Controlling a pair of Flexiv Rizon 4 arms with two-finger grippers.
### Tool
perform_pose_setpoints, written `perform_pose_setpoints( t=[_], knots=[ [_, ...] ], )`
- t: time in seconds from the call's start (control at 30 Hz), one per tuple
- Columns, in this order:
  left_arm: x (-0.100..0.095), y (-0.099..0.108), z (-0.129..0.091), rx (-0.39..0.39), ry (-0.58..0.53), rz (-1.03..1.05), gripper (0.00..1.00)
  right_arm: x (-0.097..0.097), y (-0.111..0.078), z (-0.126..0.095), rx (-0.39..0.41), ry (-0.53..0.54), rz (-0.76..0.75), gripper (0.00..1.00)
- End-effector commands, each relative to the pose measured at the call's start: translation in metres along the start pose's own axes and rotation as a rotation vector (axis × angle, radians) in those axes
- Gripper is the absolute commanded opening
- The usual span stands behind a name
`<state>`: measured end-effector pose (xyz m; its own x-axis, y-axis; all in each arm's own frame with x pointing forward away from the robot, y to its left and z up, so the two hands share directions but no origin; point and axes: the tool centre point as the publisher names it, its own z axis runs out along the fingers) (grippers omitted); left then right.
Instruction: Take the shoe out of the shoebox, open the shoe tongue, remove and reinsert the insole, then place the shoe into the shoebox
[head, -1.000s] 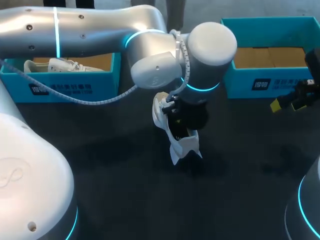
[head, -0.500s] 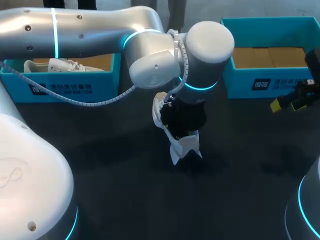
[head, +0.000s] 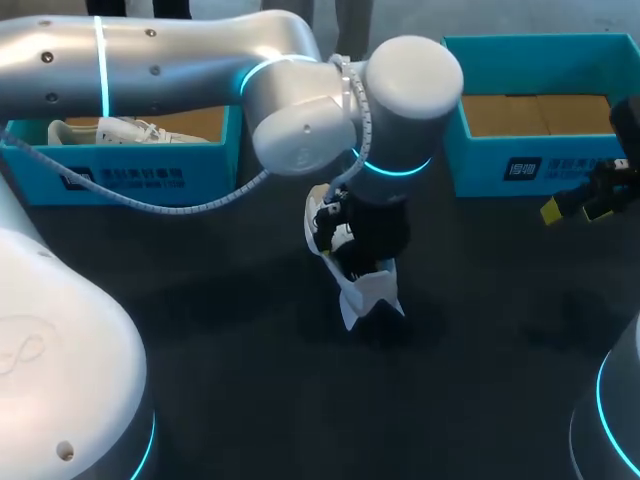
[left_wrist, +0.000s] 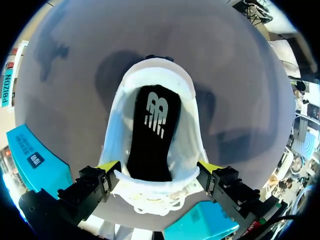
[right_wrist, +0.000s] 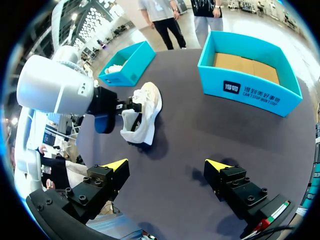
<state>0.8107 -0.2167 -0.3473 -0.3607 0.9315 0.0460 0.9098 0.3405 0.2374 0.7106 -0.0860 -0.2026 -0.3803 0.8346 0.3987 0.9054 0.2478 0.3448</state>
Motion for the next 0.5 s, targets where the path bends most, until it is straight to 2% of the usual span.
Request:
perform_pose_setpoints(
  t=[0.03,0.5],
  knots=[
    [0.007,0.006,-0.004,0.003,-0.006,-0.003,1.0,0.0,0.0,0.001,0.001,-0.001,0.001,1.0],
    [-0.006,0.036,-0.028,-0.026,-0.032,0.005,1.0,0.0,0.0,0.001,0.001,-0.001,0.001,1.0]
  ],
)
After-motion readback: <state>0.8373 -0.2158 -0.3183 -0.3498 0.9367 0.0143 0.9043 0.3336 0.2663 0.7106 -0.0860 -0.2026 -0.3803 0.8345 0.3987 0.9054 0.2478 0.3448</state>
